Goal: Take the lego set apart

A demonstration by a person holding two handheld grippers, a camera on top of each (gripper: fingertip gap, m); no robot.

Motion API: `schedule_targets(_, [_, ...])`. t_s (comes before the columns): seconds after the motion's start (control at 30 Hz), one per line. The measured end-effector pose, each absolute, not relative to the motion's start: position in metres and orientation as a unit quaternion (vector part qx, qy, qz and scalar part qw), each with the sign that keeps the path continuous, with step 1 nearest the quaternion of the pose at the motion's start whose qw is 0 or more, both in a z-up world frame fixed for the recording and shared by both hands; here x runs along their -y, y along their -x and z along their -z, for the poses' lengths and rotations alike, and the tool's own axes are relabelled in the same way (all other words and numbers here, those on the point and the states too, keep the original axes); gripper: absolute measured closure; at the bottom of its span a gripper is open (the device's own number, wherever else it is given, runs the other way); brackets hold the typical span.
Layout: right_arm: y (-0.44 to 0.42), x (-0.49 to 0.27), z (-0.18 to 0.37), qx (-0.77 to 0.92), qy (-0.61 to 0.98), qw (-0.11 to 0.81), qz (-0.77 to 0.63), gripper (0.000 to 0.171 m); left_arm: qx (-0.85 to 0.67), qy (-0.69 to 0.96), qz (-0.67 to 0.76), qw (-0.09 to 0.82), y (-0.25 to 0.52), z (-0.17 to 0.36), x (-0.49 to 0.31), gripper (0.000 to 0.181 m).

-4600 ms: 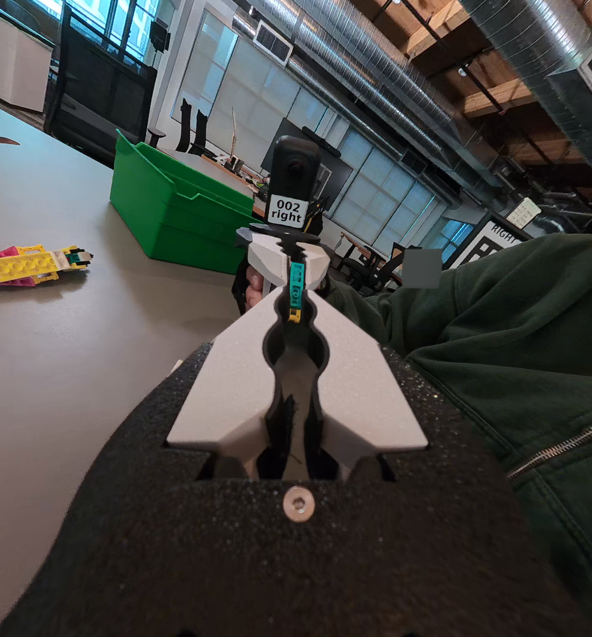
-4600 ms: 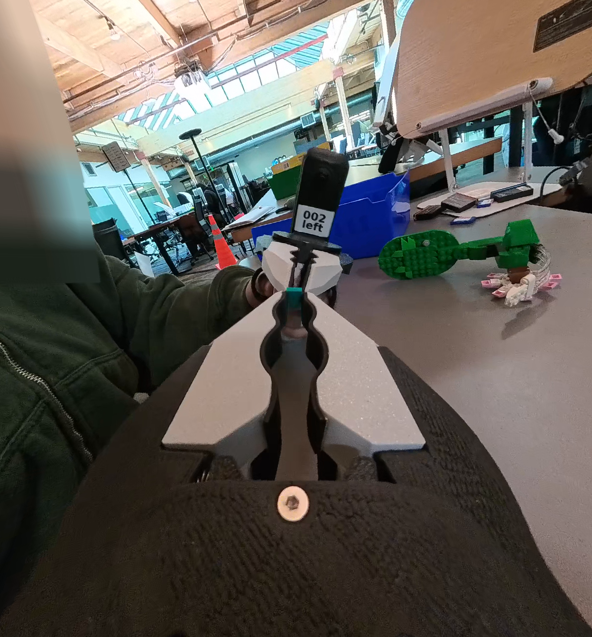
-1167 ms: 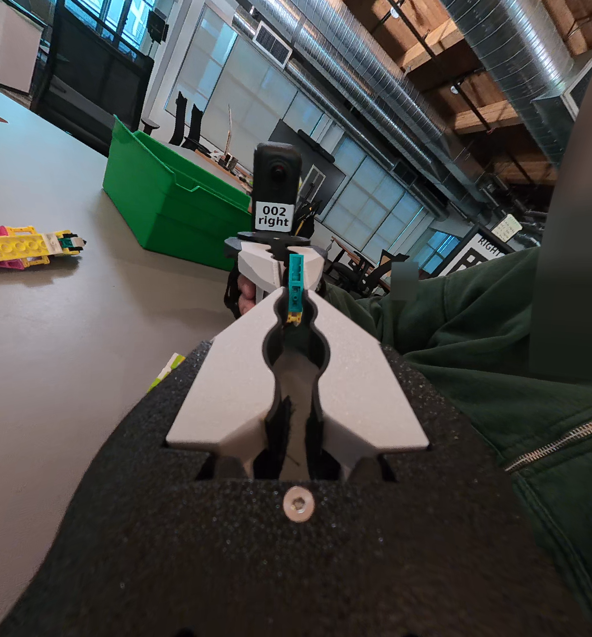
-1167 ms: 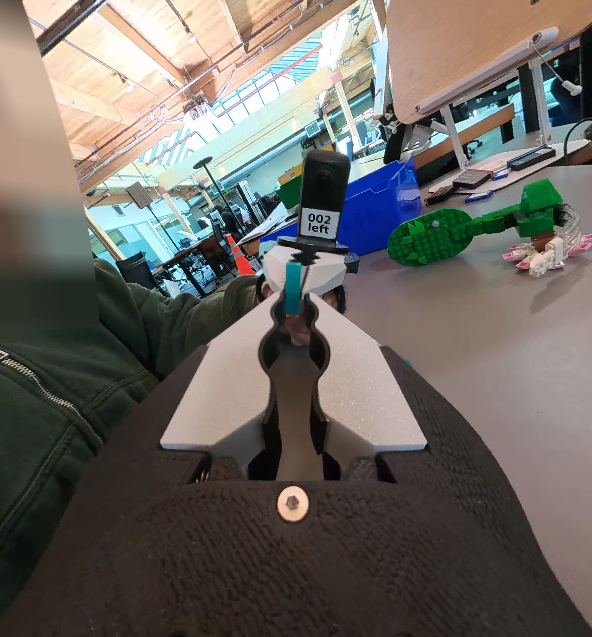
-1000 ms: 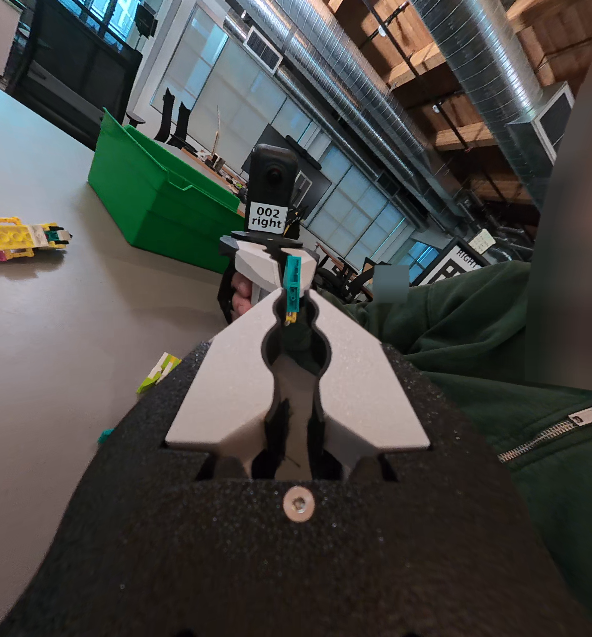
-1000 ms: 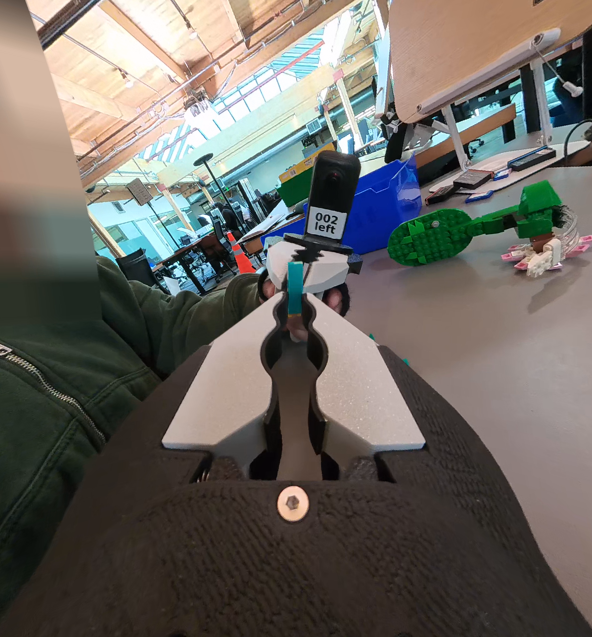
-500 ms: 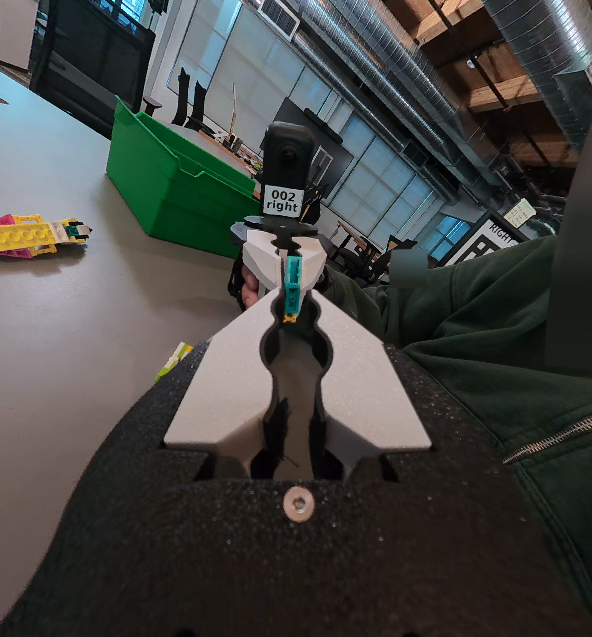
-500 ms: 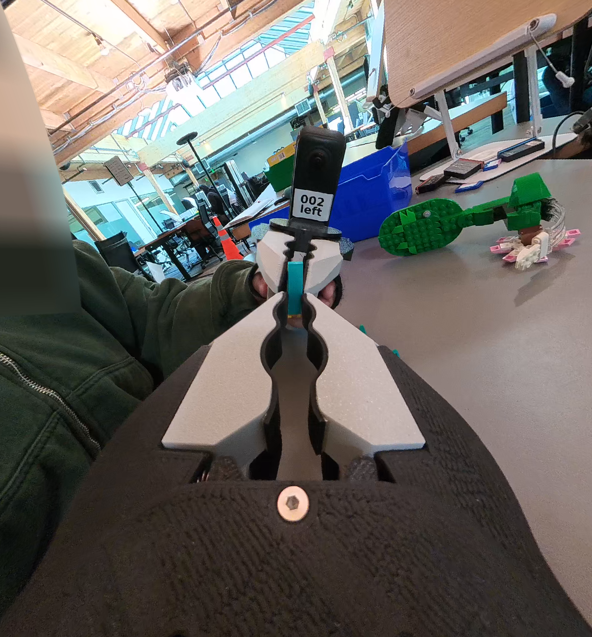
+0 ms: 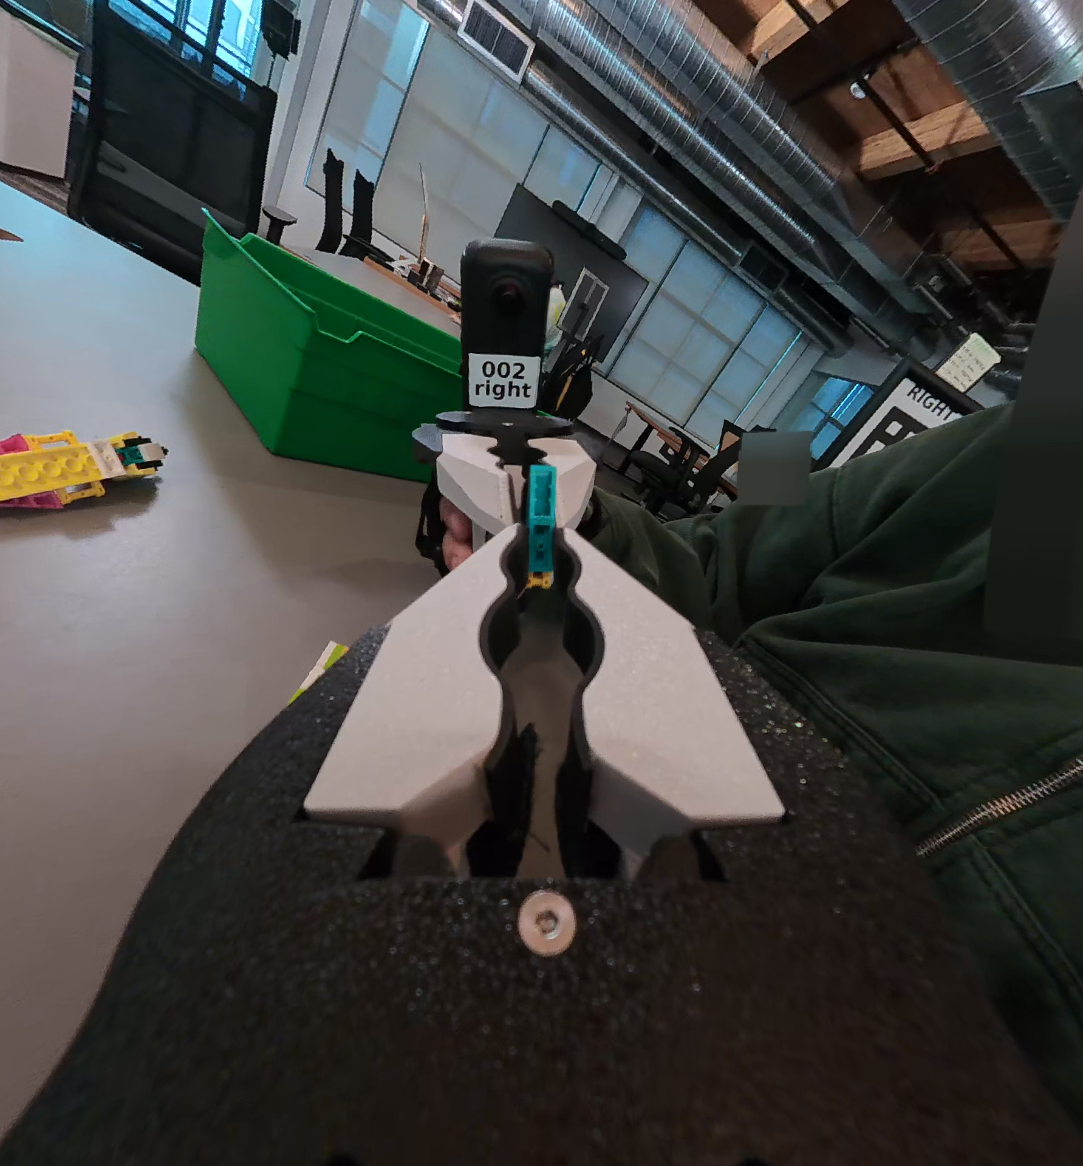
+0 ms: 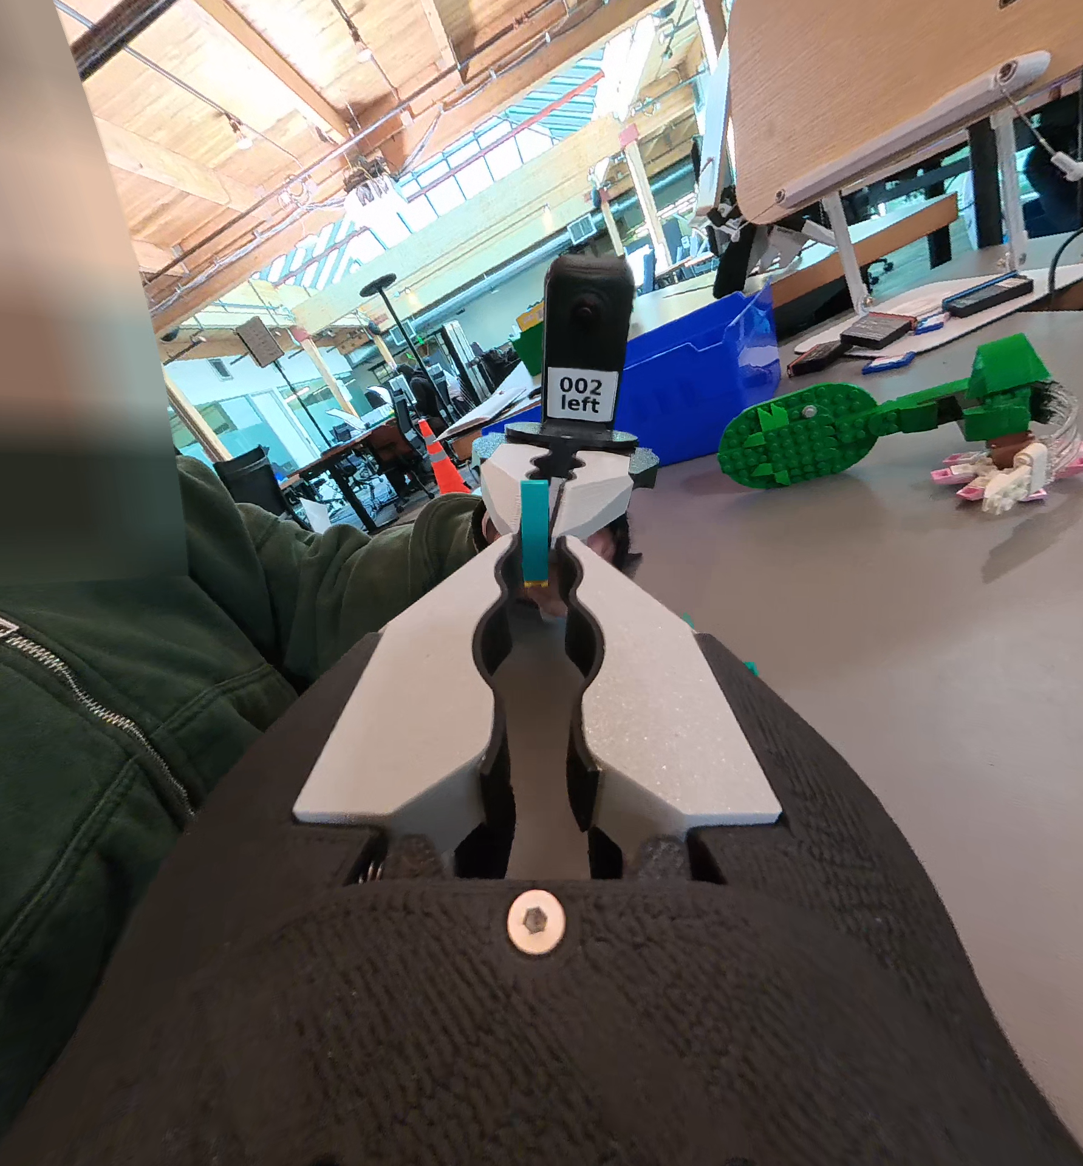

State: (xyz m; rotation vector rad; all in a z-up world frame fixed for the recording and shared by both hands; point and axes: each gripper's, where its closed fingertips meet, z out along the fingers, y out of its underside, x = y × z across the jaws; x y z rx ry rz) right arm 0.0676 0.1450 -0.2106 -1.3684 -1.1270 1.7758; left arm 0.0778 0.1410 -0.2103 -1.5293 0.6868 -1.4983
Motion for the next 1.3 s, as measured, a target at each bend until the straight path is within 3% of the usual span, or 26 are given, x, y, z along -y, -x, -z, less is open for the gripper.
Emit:
schedule_targets(0.33, [-0.082,-0.135,0.226,0.510,0.512,0.325,-0.610,0.166,-0.333,0.635,0.543,0.438,-0.085,0.226,-0.130,0.175])
schedule_targets(0.47, [-0.113,-0.175,0.215,0.471,0.531,0.375,-0.596,0.167,-0.262,0.643,0.516,0.501,-0.024,0.211,-0.155,0.176])
schedule_targets(0.6, [-0.099,-0.169,0.236,0.461,0.554,0.320,-0.614,0.166,-0.266,0.660,0.534,0.456,-0.036,0.228,-0.156,0.176])
schedule_targets(0.73, [-0.100,-0.183,0.234,0.415,0.569,0.323,-0.632,0.166,-0.238,0.644,0.508,0.520,-0.005,0.198,-0.164,0.176])
schedule_targets(0.83, [-0.099,-0.186,0.234,0.406,0.572,0.327,-0.633,0.166,-0.187,0.649,0.411,0.613,0.051,0.159,-0.171,0.176])
schedule_targets(0.97, [-0.098,-0.188,0.232,0.394,0.572,0.329,-0.640,0.166,-0.012,0.702,0.134,0.699,0.182,0.130,-0.161,0.176])
schedule_targets(1.13, [-0.099,-0.191,0.231,0.385,0.572,0.332,-0.644,0.166,0.150,0.771,-0.075,0.615,0.304,0.153,-0.118,0.176])
schedule_targets(1.3, [-0.100,-0.196,0.229,0.370,0.576,0.342,-0.644,0.166,0.233,0.840,-0.143,0.468,0.352,0.201,-0.102,0.133])
